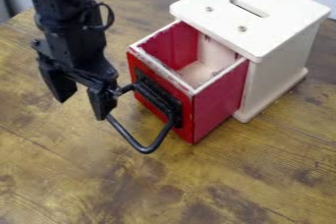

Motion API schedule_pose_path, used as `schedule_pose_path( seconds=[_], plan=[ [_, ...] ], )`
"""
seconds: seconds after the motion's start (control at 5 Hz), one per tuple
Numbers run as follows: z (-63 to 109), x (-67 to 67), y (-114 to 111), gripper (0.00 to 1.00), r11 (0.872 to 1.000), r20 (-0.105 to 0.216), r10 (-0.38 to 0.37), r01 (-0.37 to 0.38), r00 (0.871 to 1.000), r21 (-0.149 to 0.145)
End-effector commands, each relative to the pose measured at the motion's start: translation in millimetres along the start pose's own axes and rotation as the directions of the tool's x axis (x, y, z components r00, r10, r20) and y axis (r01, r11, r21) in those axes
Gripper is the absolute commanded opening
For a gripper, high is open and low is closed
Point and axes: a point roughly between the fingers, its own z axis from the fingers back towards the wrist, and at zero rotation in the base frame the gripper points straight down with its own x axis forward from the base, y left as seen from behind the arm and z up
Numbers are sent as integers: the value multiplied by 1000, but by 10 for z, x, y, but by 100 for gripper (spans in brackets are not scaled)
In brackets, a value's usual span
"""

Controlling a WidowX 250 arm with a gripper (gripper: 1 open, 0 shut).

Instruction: Close the drawer

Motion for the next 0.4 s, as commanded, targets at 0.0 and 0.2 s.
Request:
schedule_pose_path(
  seconds=[0.0,0.2],
  plan=[
    [84,166,-35,100,1000,76,-23,23,997,4],
    [-31,173,-110,100,1000,70,27,-27,997,6]
  ],
)
